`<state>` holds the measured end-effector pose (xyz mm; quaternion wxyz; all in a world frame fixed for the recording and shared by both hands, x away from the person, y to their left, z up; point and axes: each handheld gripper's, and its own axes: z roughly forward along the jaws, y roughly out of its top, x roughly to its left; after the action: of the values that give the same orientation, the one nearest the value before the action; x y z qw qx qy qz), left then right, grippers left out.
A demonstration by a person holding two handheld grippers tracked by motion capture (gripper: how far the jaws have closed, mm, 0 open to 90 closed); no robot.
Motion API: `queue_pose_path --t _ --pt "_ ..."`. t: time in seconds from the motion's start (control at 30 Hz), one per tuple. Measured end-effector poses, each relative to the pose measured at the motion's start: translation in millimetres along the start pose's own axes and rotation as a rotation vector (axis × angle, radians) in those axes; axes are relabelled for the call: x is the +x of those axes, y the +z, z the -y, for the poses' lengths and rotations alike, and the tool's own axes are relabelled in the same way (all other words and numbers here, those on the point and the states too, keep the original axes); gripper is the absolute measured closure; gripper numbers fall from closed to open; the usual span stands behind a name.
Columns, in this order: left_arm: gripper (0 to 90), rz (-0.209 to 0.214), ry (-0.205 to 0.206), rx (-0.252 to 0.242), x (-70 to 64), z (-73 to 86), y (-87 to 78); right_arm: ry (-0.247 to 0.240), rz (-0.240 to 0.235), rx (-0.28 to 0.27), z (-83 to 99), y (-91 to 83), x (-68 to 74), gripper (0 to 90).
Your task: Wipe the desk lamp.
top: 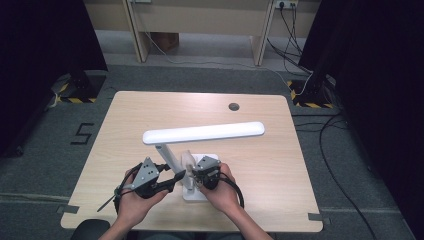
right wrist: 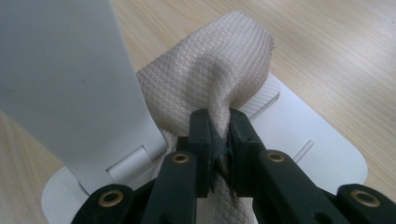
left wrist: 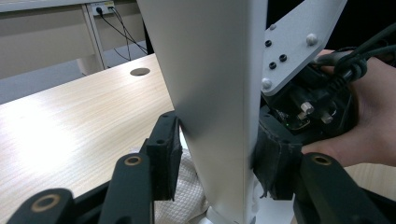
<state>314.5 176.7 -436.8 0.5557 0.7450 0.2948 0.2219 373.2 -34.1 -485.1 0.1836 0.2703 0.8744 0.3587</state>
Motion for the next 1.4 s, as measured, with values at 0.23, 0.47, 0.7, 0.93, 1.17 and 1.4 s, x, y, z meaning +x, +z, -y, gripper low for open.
queue_pose_path --t 0.23,0.47,0.7,0.93,1.17,1.4 --pt "54.6 -0.001 0.001 0.001 -0.2 -0.1 0.1 0.028 0.009 0.013 4.6 -1.8 -2.3 82.3" --pt "54.6 -0.003 0.002 0.002 -0.5 -0.3 0.2 0.022 0.020 0.022 11.6 -5.6 -10.1 82.2" --pt "54.6 -0.004 0.003 0.002 -0.6 -0.3 0.2 0.046 0.043 0.032 18.8 -9.9 -17.3 82.2" --pt "54.6 -0.003 0.002 0.002 -0.5 -0.3 0.2 0.059 0.073 0.043 27.4 -16.6 -27.5 82.2" --pt "54.6 -0.003 0.001 0.001 -0.5 -0.2 0.2 0.068 0.112 0.052 34.6 -22.4 -36.5 82.3" --pt "54.6 -0.004 0.002 0.002 -0.6 -0.3 0.2 0.090 0.145 0.068 41.6 -28.2 -45.6 82.3"
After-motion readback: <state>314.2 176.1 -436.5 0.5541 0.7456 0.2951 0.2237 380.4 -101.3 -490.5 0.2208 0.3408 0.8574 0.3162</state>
